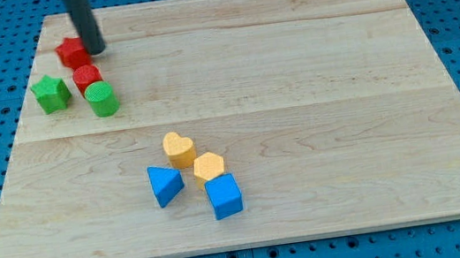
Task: Slightly push the blue cube and yellow hexagon close to the blue triangle
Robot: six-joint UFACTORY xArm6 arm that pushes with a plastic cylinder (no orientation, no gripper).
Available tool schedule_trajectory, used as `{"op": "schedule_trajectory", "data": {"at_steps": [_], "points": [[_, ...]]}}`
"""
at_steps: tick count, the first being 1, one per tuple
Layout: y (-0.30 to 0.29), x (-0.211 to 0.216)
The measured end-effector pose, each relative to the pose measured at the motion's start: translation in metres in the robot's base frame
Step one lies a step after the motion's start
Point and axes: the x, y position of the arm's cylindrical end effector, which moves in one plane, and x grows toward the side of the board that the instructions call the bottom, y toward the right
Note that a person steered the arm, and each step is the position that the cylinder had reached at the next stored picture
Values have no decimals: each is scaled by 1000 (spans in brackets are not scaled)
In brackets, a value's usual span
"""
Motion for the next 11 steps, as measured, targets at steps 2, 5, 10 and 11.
{"op": "schedule_trajectory", "data": {"at_steps": [2, 5, 10, 11], "points": [[-32, -17], [184, 65], [191, 261], [191, 261]]}}
